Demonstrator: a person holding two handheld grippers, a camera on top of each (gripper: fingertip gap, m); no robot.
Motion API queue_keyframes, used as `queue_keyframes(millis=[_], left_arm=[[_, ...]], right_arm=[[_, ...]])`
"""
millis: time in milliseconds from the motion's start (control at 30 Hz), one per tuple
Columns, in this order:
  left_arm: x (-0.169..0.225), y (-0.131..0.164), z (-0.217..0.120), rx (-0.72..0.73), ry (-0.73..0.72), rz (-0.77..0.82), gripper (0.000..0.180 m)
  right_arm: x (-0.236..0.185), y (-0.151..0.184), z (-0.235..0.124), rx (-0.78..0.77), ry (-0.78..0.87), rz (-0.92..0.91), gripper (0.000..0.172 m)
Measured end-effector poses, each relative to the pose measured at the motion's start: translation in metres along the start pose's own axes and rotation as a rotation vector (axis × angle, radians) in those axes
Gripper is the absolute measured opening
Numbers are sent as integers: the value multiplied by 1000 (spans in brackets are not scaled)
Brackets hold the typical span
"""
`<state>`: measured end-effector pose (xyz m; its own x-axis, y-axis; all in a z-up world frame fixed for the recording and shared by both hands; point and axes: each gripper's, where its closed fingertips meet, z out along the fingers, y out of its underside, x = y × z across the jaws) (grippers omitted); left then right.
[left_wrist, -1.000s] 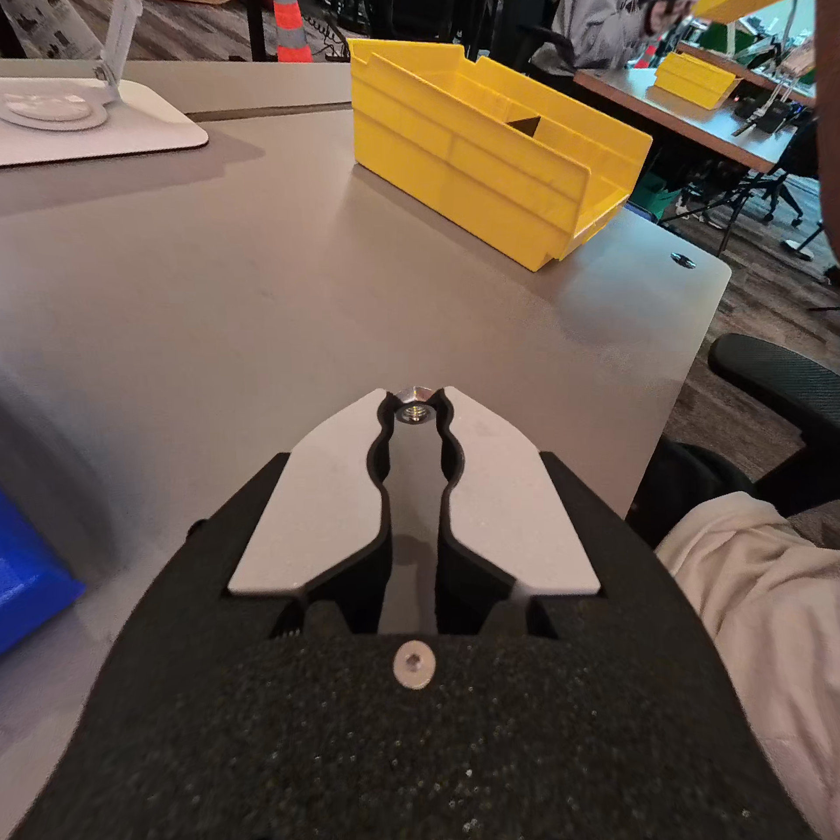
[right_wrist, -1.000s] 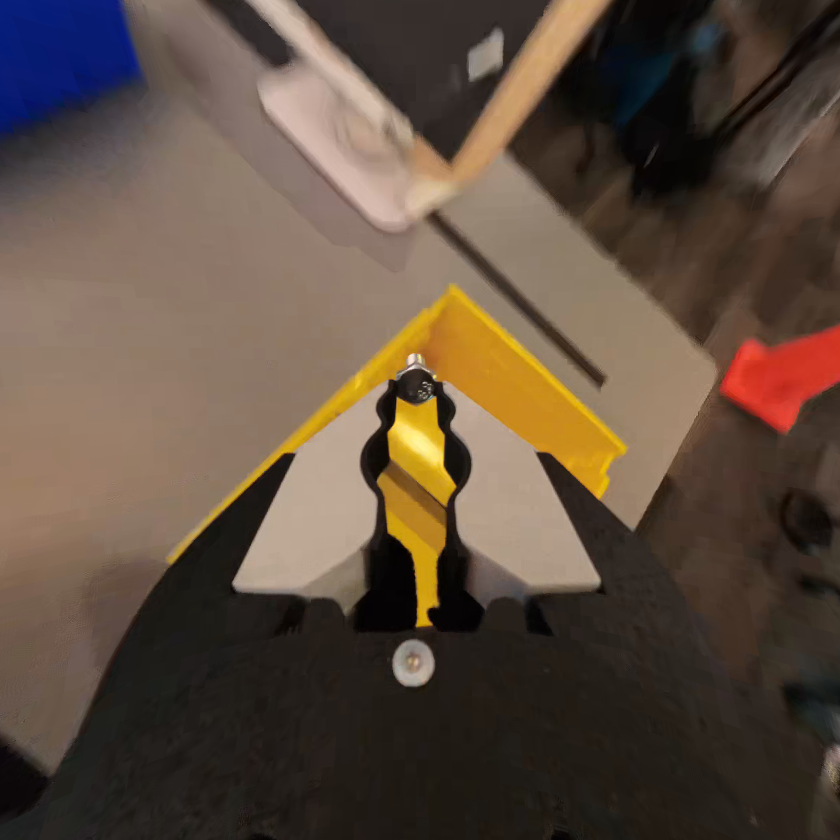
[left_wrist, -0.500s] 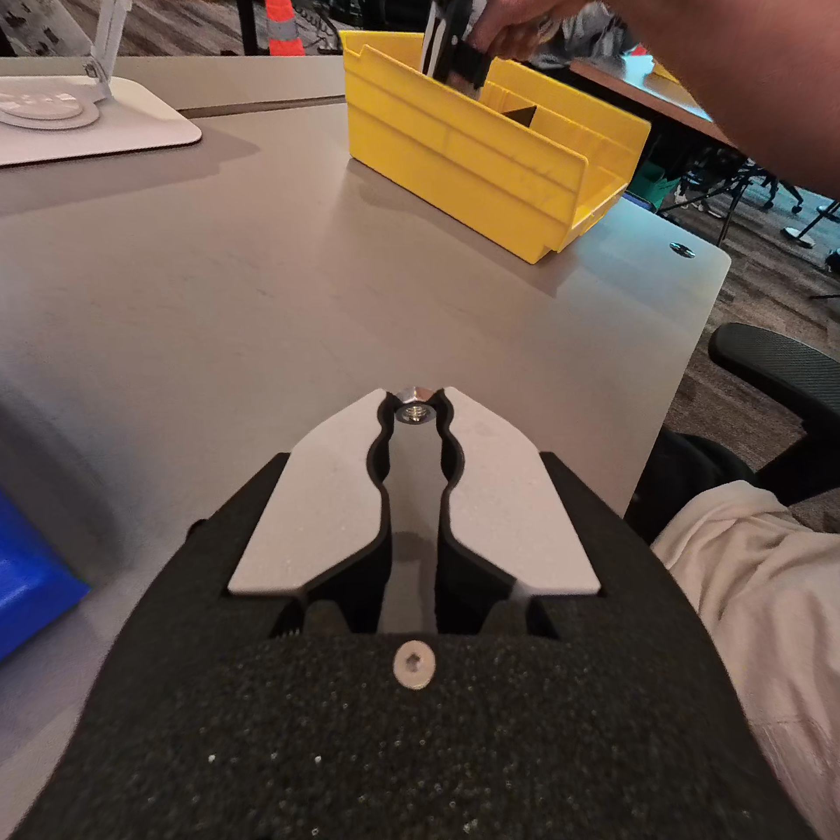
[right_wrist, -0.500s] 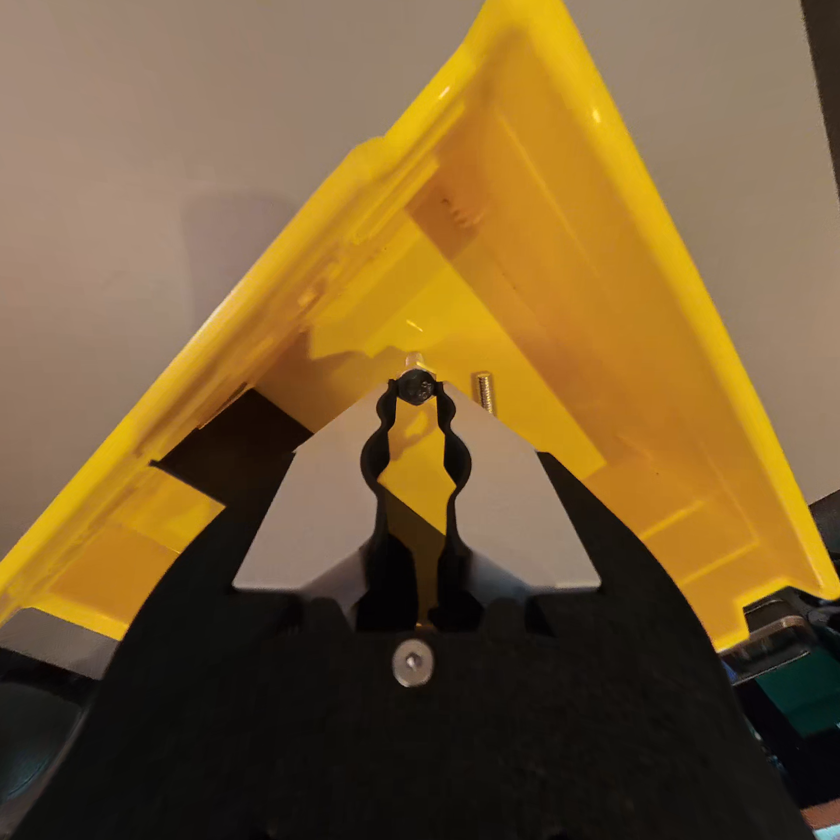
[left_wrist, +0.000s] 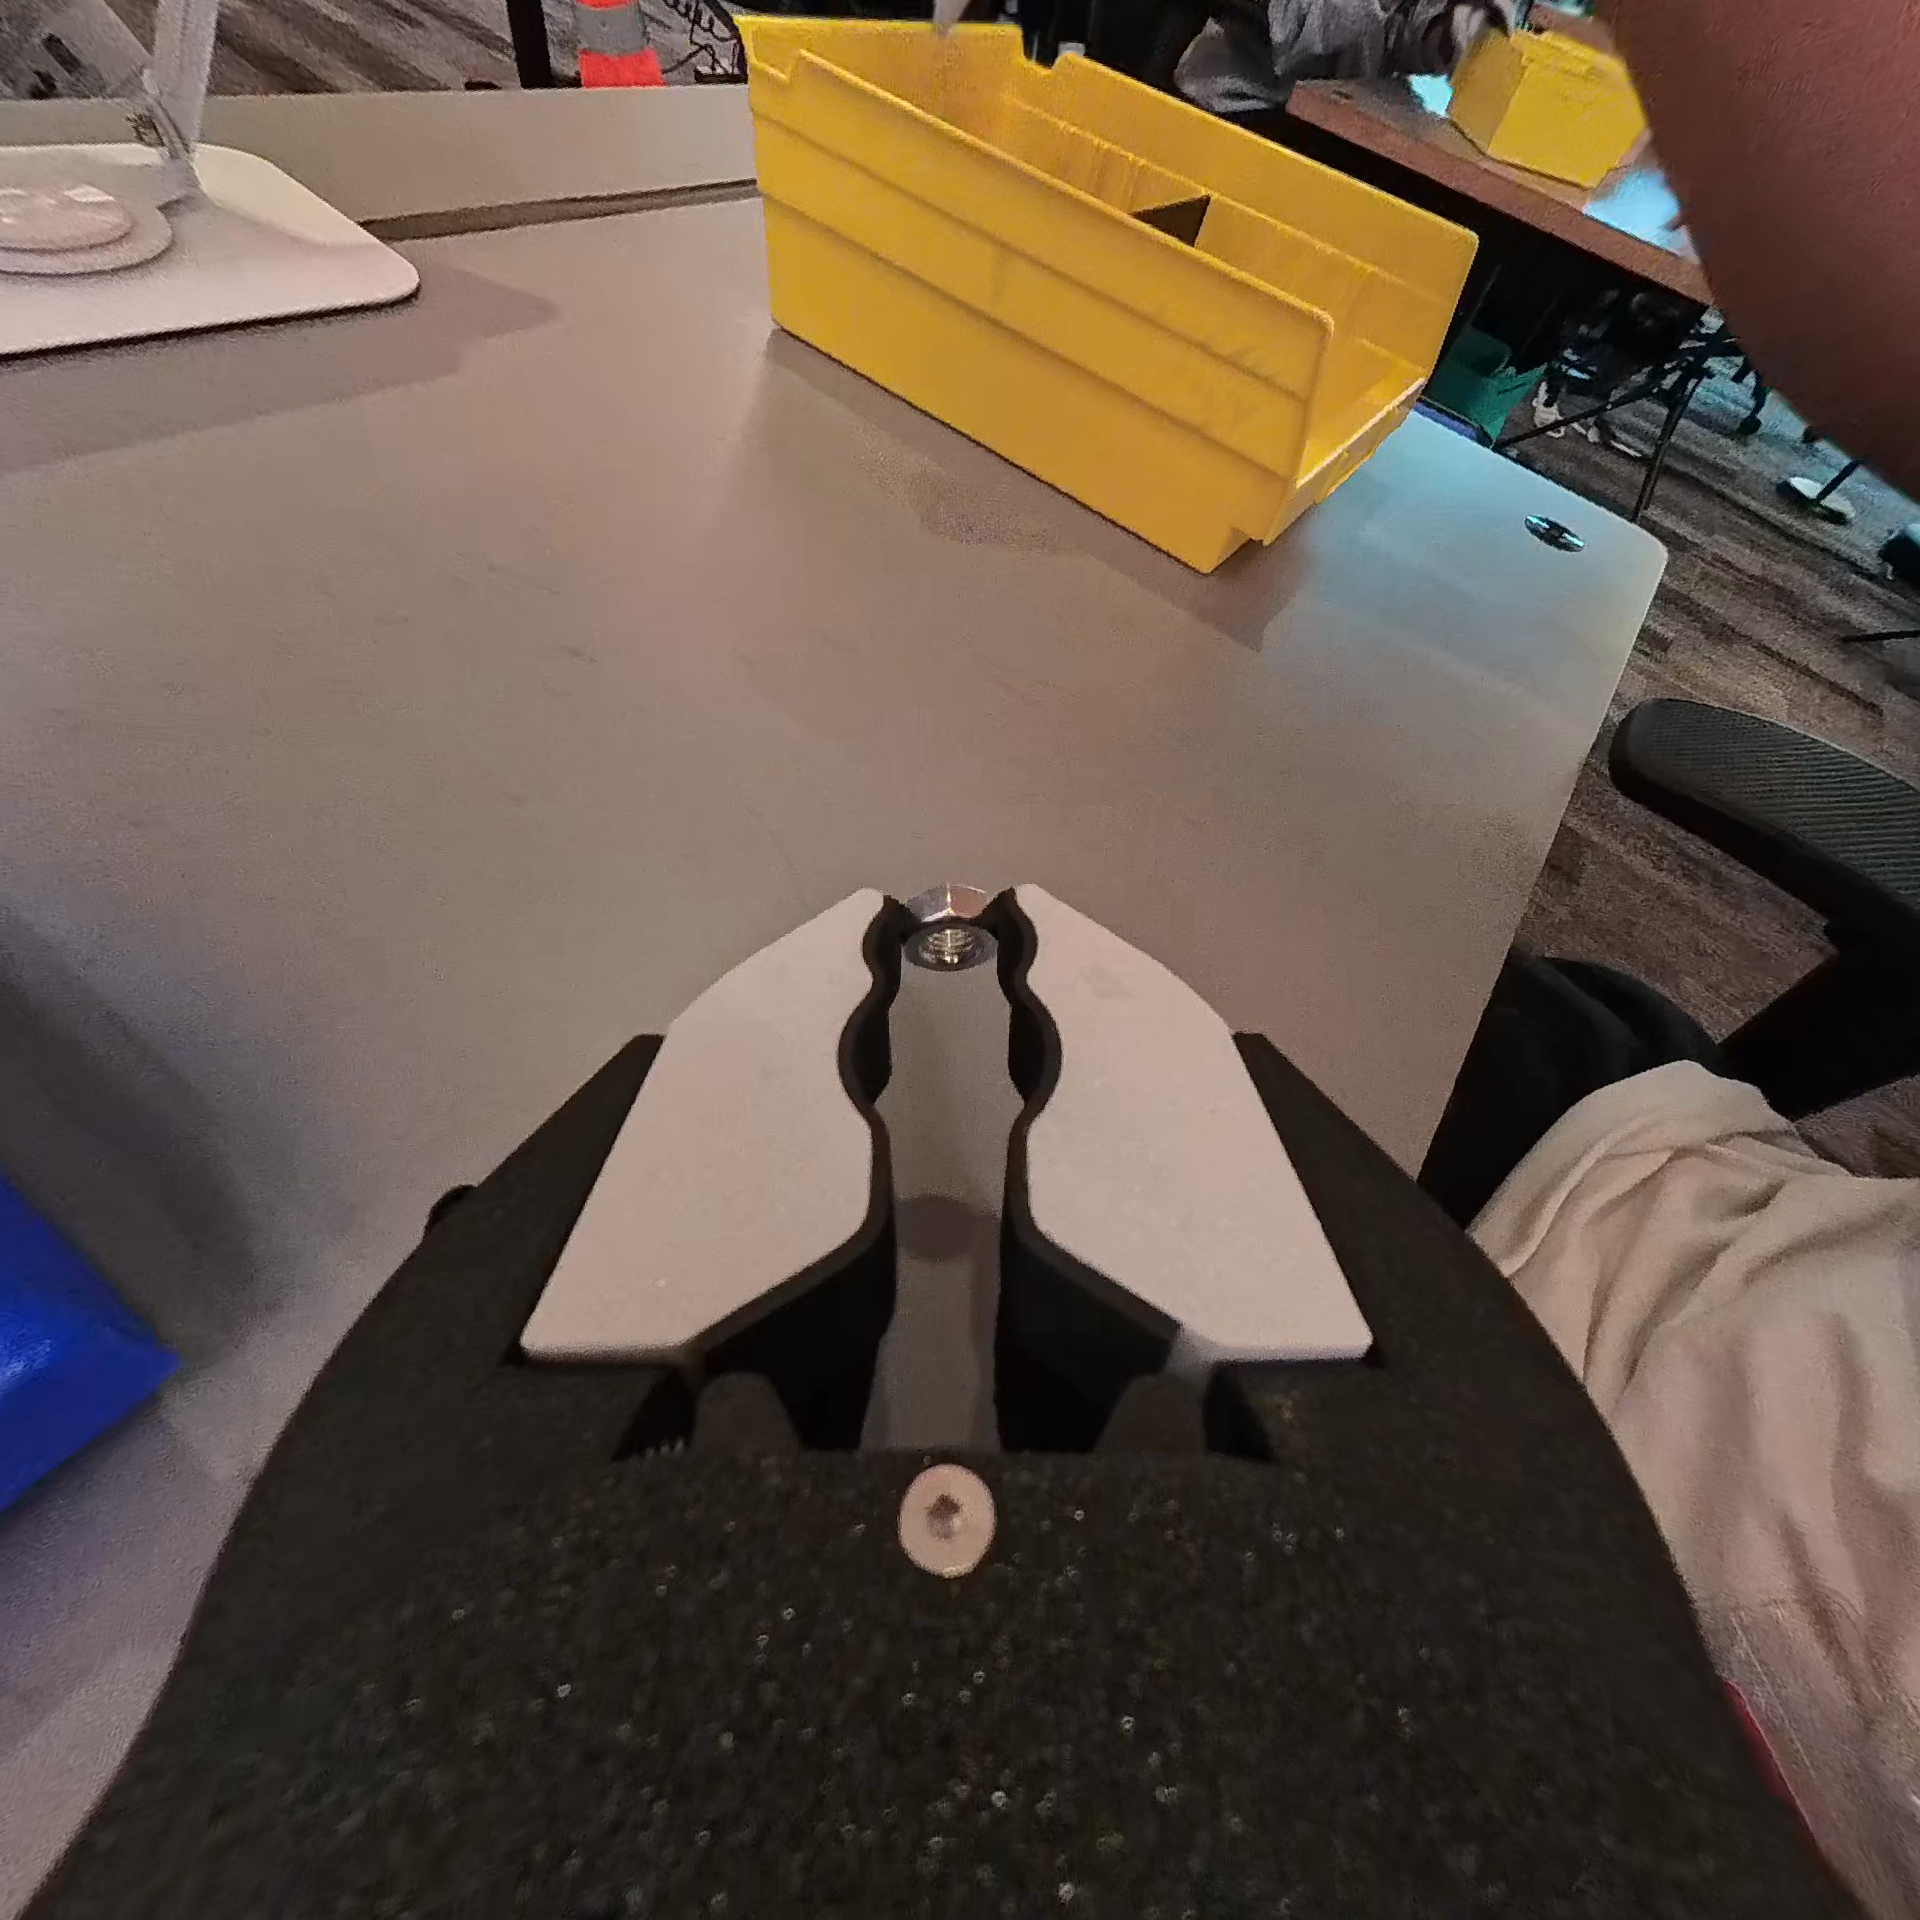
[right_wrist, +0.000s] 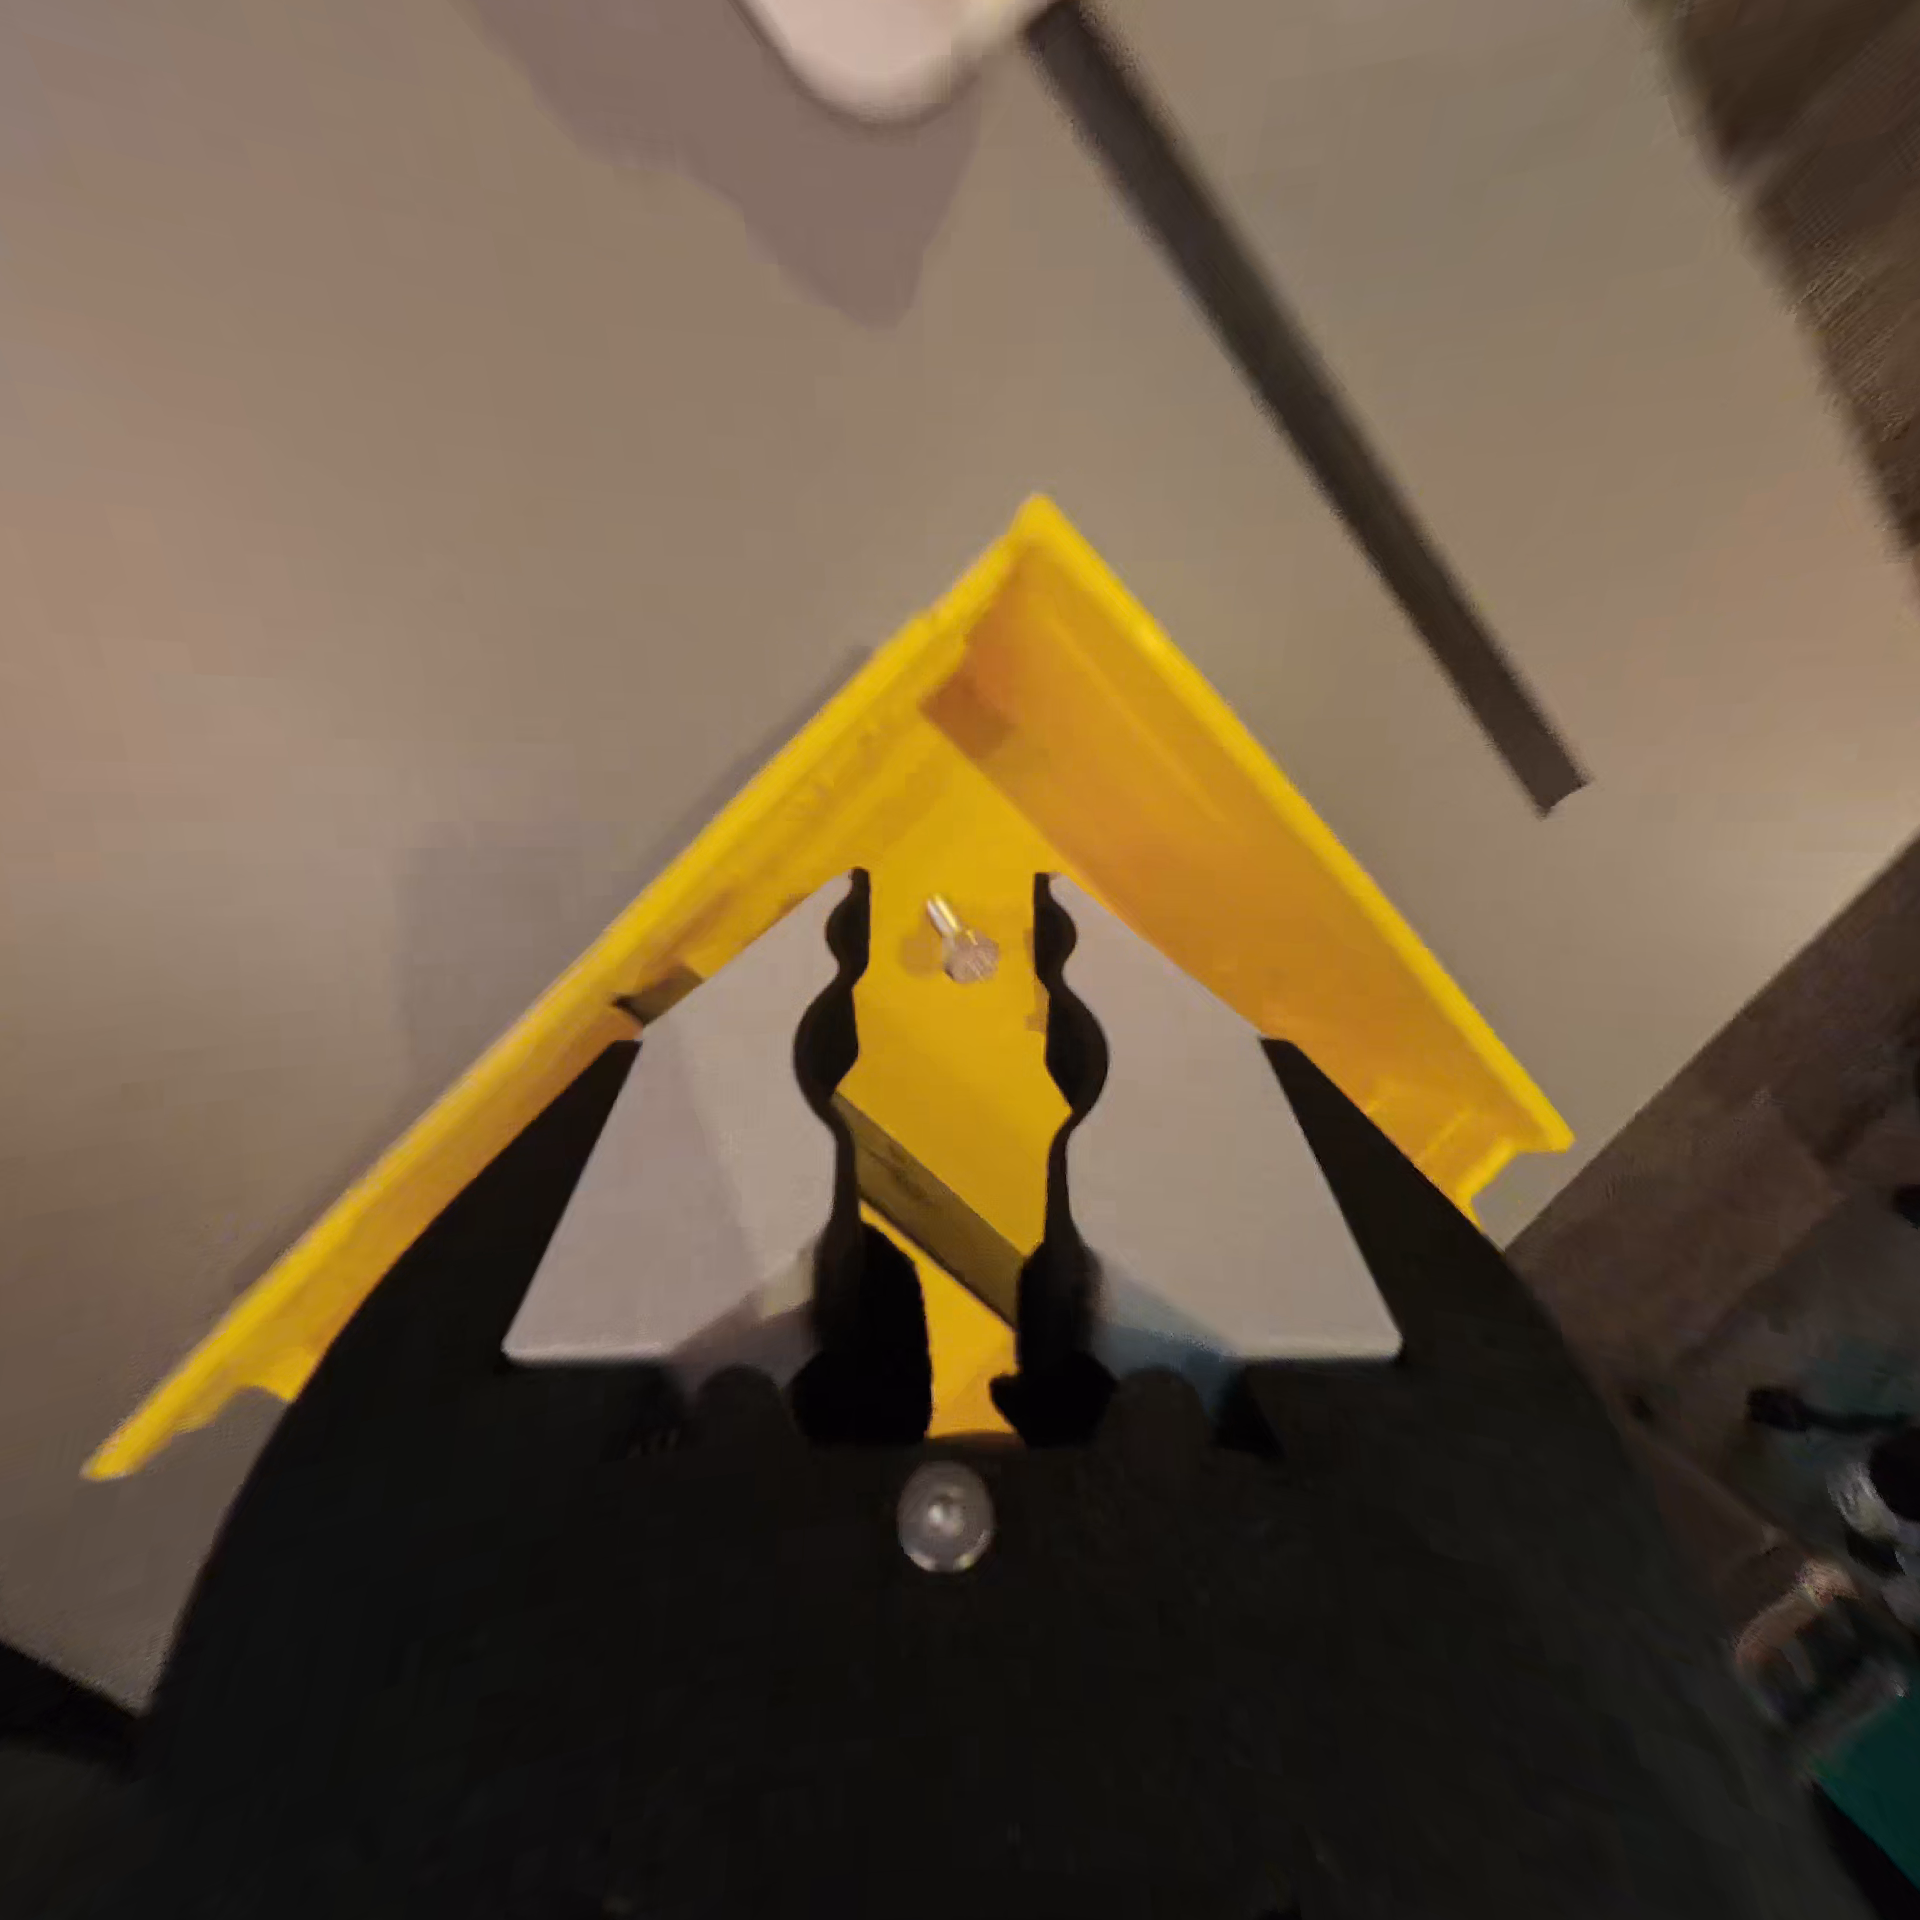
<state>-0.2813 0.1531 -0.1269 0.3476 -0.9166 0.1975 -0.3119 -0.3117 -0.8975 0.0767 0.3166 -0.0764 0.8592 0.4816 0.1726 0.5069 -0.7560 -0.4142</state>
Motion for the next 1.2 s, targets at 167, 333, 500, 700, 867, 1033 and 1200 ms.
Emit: queue_keyframes(millis=[167,333,500,700,867,1033,1200], left_arm=[[9,-11,-4,59,62,14,17],[34,-30,-11,173,141,154,17],[65,-35,-17,241,173,447,17],[79,-23,-10,207,135,656,17],[81,-17,-6,174,140,648,17],[69,-18,-9,175,66,578,39],[39,-8,-3,75,-15,474,29]], right_arm=[[-155,-47,-95,582,-409,46,32],[-328,-16,-82,677,-835,108,32],[-394,-7,-74,671,-1153,274,35],[-408,0,-70,631,-1311,369,29],[-412,5,-62,623,-1237,290,17],[-384,0,-70,679,-1021,194,17],[-238,-13,-135,819,-417,90,18]])
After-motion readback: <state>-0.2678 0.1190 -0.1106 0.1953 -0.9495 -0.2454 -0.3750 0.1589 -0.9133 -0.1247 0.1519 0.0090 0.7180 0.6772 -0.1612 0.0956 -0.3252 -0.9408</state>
